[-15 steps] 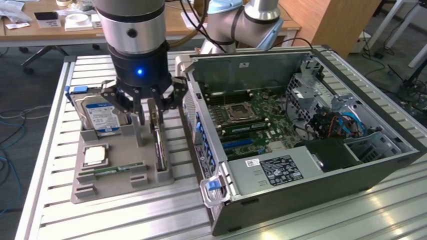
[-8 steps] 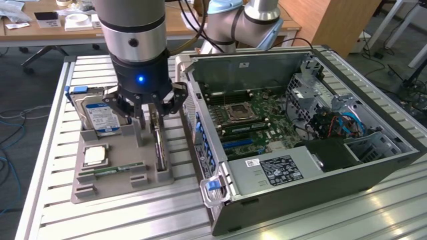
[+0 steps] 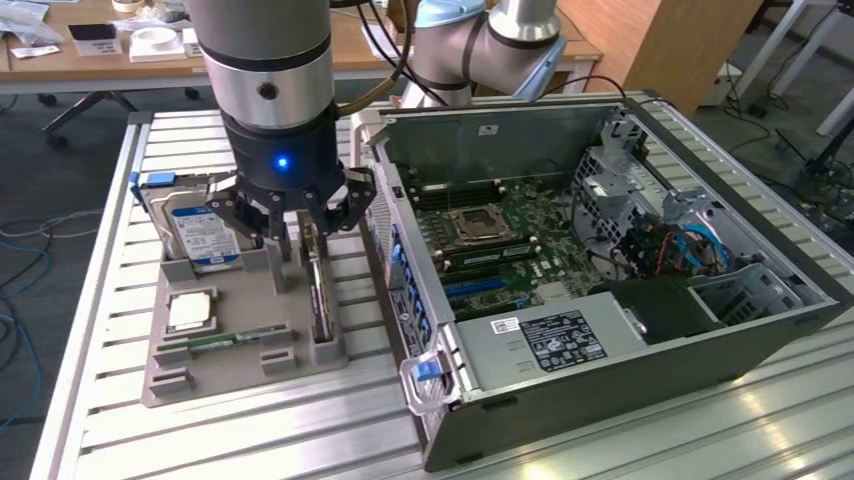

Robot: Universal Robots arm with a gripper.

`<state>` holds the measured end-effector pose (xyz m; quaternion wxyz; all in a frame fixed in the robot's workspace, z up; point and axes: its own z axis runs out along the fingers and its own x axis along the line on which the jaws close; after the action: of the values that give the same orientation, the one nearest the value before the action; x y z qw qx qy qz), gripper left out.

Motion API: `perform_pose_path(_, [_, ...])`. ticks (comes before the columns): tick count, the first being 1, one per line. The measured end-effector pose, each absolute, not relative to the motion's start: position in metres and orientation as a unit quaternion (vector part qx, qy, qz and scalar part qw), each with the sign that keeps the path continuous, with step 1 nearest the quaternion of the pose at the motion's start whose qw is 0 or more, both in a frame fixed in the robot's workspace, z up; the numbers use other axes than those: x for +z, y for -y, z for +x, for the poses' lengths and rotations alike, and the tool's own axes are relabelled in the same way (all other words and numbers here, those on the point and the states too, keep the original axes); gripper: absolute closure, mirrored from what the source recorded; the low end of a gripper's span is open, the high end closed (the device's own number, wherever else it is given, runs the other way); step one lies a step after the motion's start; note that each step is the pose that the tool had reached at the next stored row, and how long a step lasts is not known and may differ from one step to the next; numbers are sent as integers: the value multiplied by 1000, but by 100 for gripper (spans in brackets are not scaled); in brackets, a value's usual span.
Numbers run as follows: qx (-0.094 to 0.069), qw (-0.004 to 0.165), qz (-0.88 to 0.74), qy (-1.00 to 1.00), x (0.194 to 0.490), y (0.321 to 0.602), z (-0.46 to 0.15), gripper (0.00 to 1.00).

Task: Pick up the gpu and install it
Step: 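Pick up the gpu and move the gpu toward the slot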

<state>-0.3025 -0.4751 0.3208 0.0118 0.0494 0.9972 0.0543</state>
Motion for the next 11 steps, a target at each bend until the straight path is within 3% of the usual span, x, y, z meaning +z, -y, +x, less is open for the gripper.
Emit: perform_pose_path(11, [54, 12, 49, -997, 317, 475, -302, 58])
